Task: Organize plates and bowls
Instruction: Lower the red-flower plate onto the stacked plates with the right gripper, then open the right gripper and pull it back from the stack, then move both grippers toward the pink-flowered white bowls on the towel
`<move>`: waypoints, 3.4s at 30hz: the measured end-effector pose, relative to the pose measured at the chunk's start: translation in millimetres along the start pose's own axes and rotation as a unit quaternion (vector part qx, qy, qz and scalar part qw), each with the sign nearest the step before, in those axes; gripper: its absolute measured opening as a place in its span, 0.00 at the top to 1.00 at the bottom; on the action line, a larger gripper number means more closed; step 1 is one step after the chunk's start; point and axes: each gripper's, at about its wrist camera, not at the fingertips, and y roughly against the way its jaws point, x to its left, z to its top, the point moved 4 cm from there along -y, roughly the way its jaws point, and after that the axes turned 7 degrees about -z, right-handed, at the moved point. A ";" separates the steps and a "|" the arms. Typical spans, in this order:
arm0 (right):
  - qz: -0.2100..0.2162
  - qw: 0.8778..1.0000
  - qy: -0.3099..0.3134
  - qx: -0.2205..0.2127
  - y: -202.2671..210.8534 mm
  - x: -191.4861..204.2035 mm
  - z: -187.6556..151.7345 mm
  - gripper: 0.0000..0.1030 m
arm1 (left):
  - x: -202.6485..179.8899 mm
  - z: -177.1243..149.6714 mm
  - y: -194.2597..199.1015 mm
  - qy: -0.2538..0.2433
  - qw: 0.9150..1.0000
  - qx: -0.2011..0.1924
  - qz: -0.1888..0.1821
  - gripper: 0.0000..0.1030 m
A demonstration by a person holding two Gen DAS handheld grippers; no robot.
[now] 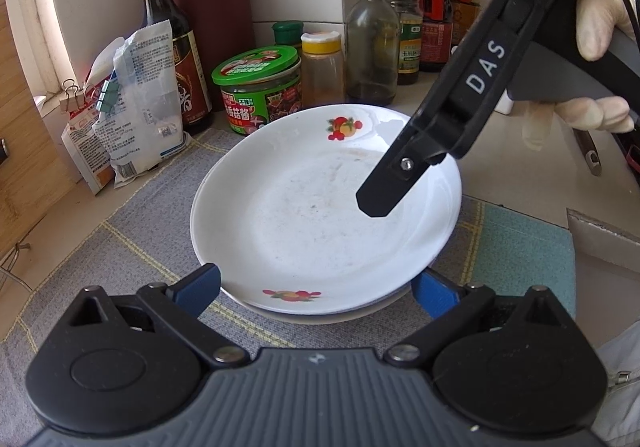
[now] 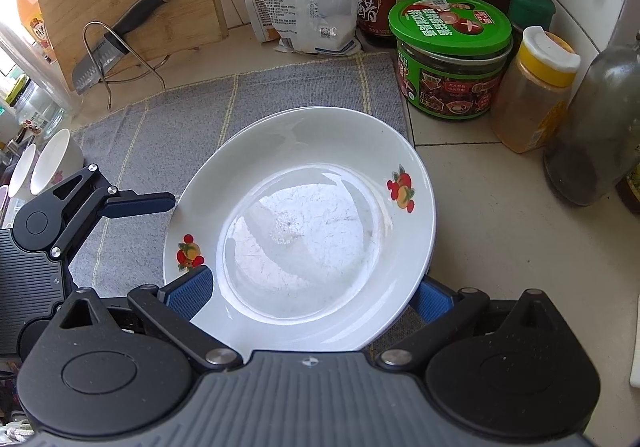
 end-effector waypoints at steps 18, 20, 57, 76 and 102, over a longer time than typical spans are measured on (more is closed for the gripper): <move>-0.028 0.999 0.014 0.005 -1.8 3.8 -4.5 0.00 | -3.5 1.3 -2.3 -0.016 1.000 -0.002 0.001 0.01; -0.030 0.999 0.015 0.005 -1.9 4.1 -4.8 0.00 | -4.0 1.1 -2.4 -0.017 1.000 -0.001 0.002 0.01; -0.084 0.968 0.137 -0.191 37.6 42.3 -1.9 0.00 | -2.0 4.9 60.3 0.101 0.980 -0.086 0.149 0.01; 0.021 0.937 0.263 -0.230 28.8 139.2 -21.3 0.00 | -4.7 -57.7 138.5 0.238 0.922 -0.073 0.298 0.01; 0.070 0.932 0.320 -0.158 -25.6 379.0 -99.8 0.00 | 87.1 -243.2 292.9 0.284 0.902 -0.067 0.318 0.01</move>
